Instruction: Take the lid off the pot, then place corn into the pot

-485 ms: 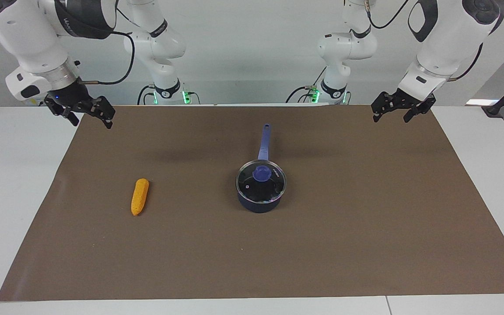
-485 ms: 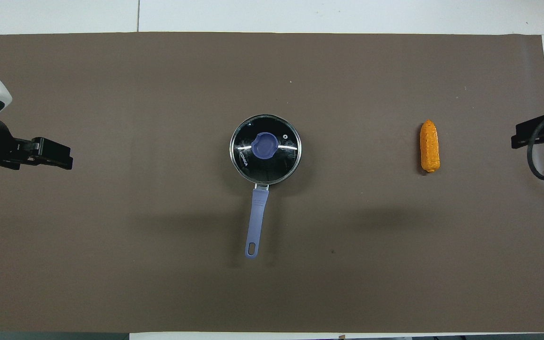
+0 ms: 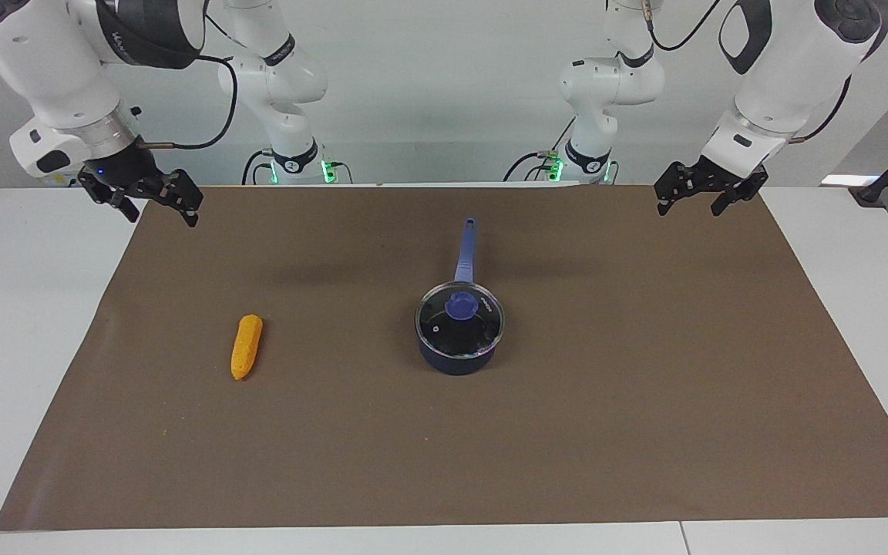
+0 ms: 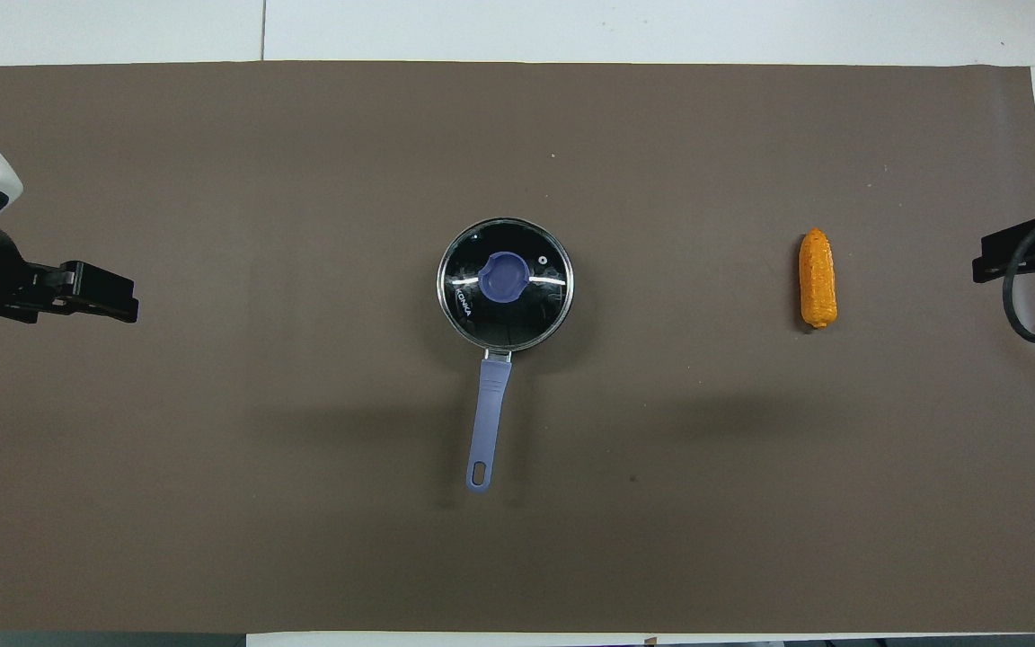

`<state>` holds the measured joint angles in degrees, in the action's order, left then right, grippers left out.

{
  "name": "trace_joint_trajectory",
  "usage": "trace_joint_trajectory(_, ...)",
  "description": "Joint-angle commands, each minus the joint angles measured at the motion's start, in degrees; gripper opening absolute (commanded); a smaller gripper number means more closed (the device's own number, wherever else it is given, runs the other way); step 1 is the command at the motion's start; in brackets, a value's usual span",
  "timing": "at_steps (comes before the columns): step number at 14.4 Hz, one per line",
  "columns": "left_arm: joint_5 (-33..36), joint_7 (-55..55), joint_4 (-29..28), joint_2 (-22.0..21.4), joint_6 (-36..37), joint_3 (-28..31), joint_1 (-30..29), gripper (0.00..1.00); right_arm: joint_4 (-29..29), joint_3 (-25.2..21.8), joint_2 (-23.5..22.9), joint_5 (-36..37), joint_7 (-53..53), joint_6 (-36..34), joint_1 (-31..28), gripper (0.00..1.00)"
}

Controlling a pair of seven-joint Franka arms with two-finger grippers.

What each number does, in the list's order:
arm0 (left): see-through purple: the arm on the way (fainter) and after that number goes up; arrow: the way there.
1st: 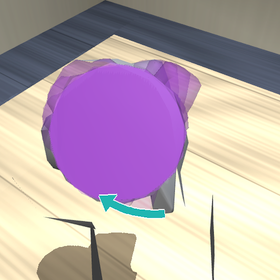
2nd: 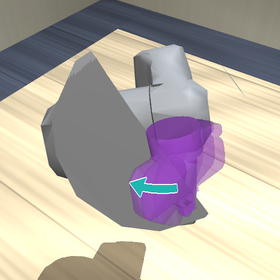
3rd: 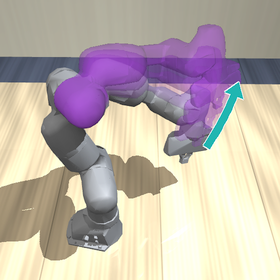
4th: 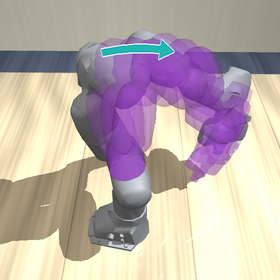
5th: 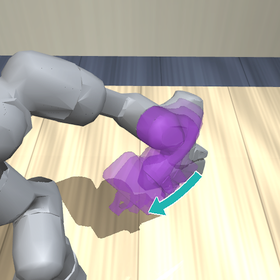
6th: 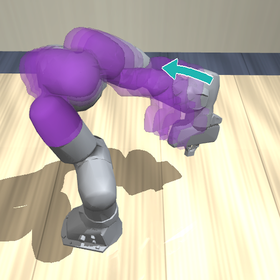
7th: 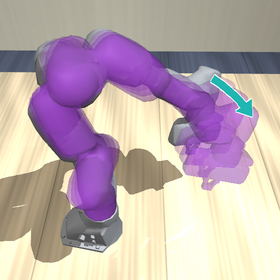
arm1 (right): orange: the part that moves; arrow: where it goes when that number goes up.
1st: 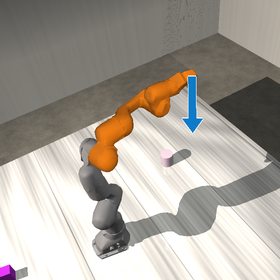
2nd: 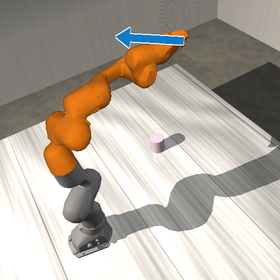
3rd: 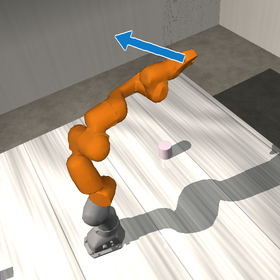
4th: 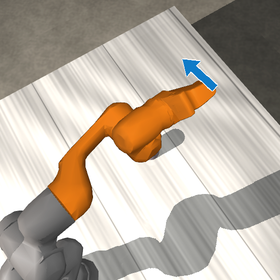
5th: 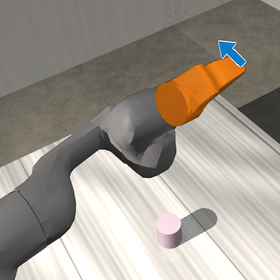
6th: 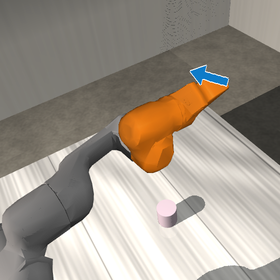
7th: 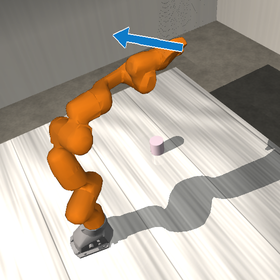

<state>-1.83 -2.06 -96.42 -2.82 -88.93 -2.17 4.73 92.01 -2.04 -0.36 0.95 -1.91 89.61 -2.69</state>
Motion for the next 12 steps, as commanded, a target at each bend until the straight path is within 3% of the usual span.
trace_joint_trajectory(1, 0.34, -0.40, -0.70, -0.43, -1.59, -0.65, -0.78, 1.00, 0.89, 0.37, 0.88, -1.04, 0.95, 0.22, -0.65, 1.00)
trace_joint_trajectory(6, 0.07, -3.81, -0.88, 0.70, -6.95, -0.73, 5.09, 1.00, 1.76, 0.45, 1.06, -1.13, 1.56, 1.09, -0.56, 1.00)
trace_joint_trajectory(10, -0.89, -11.62, 5.42, 10.61, -6.61, -0.73, 14.49, 1.00, 16.33, 0.81, 5.63, -1.30, 3.76, 19.25, 4.61, 1.00)
trace_joint_trajectory(12, -2.03, -17.44, 10.88, 16.85, -6.96, -0.73, 17.84, 1.00, 19.24, 0.81, 2.58, -1.39, 3.76, 24.36, 5.67, 1.00)
